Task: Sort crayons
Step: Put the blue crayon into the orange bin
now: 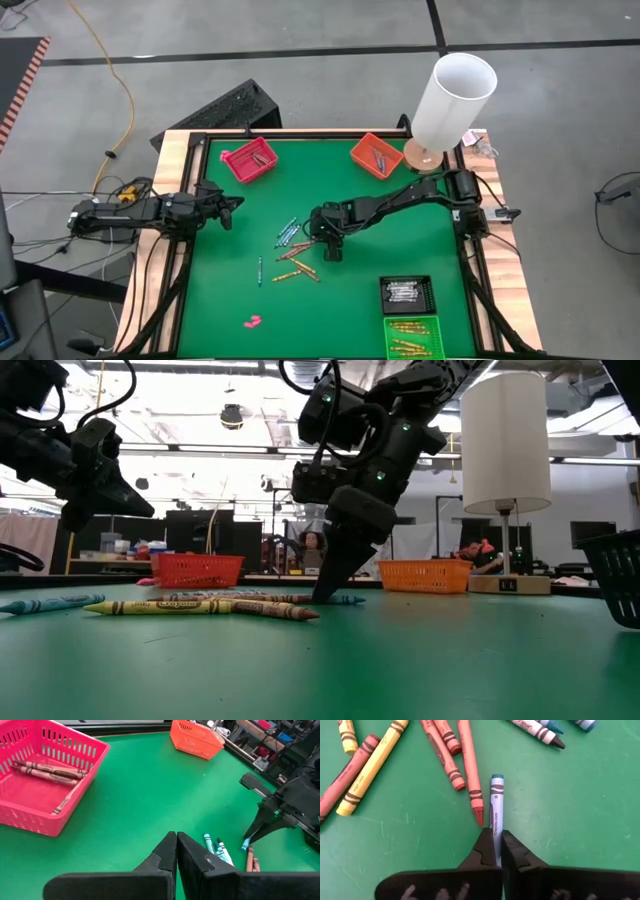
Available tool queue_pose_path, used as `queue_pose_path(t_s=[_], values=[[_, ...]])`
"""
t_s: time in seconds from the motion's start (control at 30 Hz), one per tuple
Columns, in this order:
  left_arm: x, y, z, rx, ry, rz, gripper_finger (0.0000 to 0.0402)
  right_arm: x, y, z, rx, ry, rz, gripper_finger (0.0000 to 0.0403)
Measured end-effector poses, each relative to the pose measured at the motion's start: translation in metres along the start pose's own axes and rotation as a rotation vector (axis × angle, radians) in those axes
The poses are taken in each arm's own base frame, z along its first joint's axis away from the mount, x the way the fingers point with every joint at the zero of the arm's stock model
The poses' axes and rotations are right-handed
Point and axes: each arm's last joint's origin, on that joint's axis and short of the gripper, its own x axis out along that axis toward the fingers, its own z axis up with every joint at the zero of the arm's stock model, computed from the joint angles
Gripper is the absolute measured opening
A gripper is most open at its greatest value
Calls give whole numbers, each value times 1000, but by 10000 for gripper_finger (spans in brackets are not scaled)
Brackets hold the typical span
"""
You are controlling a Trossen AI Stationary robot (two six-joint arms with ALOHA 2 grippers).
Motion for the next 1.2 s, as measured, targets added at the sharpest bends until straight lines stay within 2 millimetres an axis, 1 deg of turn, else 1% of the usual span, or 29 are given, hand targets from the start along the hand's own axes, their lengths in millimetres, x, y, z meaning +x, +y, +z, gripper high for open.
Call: queue_pose_path(t_s=[0.1, 0.4, 0.57, 0.73, 1.03, 1.2], values=[[0, 0, 0, -2, 0, 0, 0, -8, -6, 1, 28, -4, -12, 3], [0, 0, 0, -10, -1, 0, 0, -39, -31, 11, 111, -83, -66, 2], [0, 0, 0, -11, -1, 0, 0, -55, -47, 13, 158, -118, -138, 2], [0, 0, 0, -11, -1, 0, 0, -65, -60, 11, 205, -114, -177, 1], [0, 0, 0, -8, 0, 0, 0, -89, -88, 7, 306, -126, -279, 1], [0, 0, 0, -4, -1, 0, 0, -102, -105, -4, 386, -72, -380, 1]])
